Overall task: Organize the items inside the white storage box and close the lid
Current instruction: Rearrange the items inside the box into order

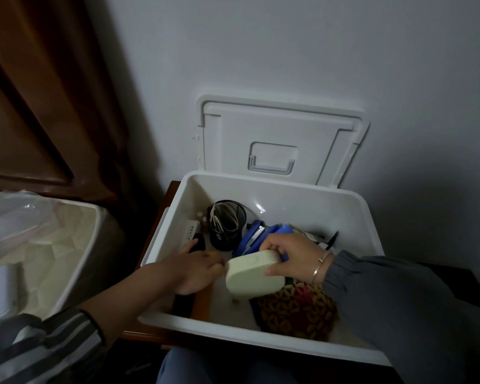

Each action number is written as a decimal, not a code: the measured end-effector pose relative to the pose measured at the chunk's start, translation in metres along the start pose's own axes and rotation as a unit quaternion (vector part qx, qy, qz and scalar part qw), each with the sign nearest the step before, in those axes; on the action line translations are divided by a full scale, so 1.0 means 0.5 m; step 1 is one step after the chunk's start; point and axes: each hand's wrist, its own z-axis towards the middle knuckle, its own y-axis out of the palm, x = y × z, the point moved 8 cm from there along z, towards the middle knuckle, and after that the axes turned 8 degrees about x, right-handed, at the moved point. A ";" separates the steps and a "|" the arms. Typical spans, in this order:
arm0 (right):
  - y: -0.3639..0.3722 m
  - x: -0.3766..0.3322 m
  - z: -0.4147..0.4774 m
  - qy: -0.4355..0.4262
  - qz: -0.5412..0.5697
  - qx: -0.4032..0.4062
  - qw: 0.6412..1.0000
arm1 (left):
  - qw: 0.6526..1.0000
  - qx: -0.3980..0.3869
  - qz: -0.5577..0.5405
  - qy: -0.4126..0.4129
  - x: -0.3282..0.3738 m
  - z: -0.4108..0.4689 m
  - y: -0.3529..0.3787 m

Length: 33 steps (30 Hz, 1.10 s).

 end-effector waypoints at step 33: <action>0.176 0.010 0.019 0.020 -0.131 -0.103 0.986 | 0.849 0.392 -0.203 -0.290 -0.088 -0.088 -0.156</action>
